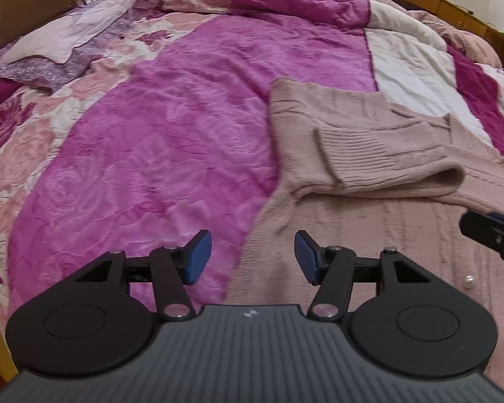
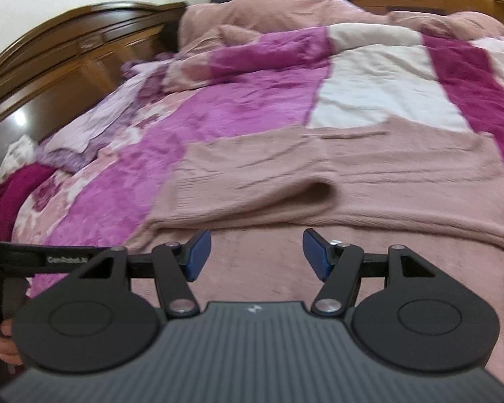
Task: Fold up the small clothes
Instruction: 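Move the right gripper to the cardigan side edge and close on it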
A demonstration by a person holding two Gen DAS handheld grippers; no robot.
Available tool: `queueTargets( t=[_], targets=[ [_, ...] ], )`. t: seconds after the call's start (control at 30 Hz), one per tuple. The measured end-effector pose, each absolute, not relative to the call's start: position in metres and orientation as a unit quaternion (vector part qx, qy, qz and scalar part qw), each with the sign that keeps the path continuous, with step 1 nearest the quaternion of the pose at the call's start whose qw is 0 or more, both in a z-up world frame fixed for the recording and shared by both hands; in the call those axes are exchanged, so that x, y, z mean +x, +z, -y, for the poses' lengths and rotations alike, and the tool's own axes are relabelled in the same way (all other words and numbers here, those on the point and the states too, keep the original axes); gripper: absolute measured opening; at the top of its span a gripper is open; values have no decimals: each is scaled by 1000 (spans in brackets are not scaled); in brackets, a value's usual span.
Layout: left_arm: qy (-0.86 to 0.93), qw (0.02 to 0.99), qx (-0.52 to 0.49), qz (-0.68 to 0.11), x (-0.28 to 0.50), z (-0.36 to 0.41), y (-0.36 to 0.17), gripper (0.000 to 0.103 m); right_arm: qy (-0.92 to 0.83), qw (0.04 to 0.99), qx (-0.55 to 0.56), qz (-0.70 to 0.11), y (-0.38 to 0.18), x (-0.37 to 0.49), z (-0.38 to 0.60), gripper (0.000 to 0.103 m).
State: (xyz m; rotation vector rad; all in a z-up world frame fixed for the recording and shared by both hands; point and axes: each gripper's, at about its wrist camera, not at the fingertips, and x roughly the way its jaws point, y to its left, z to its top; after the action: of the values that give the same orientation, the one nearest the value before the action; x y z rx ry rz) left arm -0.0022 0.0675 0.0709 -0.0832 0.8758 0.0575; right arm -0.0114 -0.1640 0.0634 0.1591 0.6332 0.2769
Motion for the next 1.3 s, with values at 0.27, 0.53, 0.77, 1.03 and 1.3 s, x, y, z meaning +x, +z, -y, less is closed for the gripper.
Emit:
queueTargets(
  t=[0.27,0.53,0.77,1.03,1.3],
  targets=[
    [49,902,-45,-428,-12,-87,67,63,185,935,25,-303,61,17,117,63],
    [49,901,-55,-428,-12,-91,65,63,209,930,-21,-303,50,34,91,62],
    [41,901,-49,-429,-9,-85,61,63,229,922,-42,-310,39,44,85,61],
    [29,899,-46,-434,-8,-77,59,63,224,925,-60,-301,33,47,85,19],
    [12,901,-50,-430,-5,-69,61,63,206,939,7,-275,64,44,110,16]
  ],
)
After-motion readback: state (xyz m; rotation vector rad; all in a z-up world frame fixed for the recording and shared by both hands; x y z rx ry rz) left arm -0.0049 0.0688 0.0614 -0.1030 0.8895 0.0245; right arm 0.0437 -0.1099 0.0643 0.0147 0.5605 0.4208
